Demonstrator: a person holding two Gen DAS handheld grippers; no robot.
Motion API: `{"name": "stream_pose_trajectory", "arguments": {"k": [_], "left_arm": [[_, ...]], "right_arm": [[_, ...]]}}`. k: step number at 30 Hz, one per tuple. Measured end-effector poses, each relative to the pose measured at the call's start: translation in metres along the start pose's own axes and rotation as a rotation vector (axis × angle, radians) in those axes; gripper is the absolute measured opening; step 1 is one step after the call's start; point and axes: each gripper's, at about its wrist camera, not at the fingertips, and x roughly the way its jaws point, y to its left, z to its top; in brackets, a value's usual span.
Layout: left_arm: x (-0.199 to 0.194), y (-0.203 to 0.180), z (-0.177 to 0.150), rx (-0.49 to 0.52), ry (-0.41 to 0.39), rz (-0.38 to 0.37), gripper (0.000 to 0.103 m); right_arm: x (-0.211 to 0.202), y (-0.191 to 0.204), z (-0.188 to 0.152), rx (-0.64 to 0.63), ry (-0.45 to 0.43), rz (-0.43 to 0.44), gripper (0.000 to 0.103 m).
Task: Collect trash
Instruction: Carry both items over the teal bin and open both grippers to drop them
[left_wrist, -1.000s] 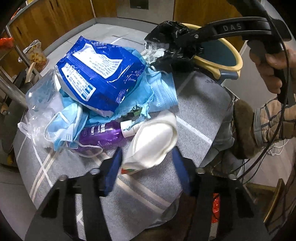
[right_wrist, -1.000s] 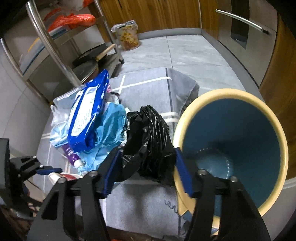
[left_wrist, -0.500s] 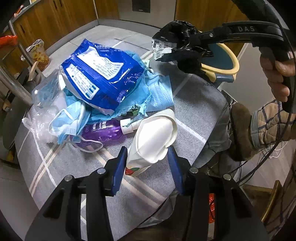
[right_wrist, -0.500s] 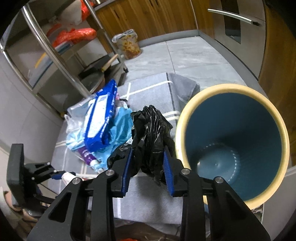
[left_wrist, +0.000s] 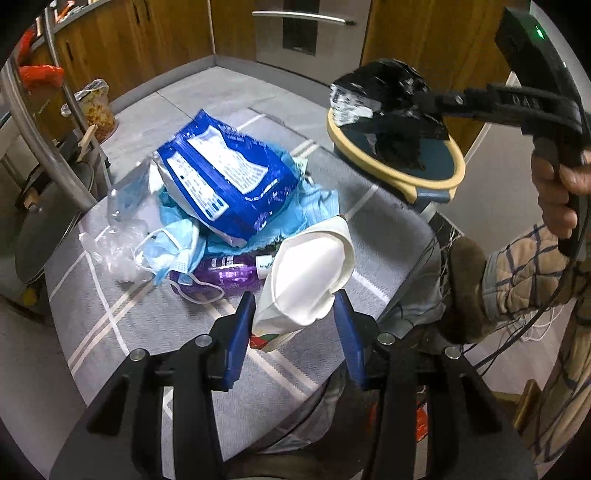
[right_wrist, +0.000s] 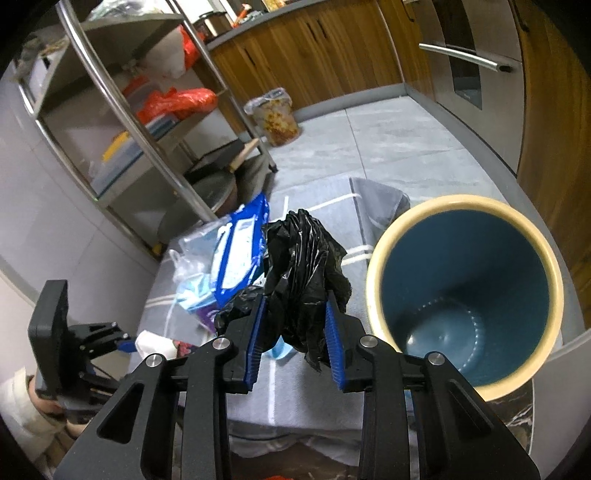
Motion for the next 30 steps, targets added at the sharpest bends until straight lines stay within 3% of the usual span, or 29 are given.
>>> {"name": "stream_pose_trajectory", "arguments": {"k": [20, 30], "left_arm": [[-0.053, -0.011, 0.031, -0.028, -0.187, -0.039, 0.044], [-0.035, -0.053, 0.087, 0.036, -0.218, -0.077, 0.044]], "right_arm": [[-0.050, -0.019, -0.009, 0.023, -0.111, 0.004, 0.032], [-0.055, -0.043, -0.010, 0.045, -0.137, -0.098, 0.032]]}}
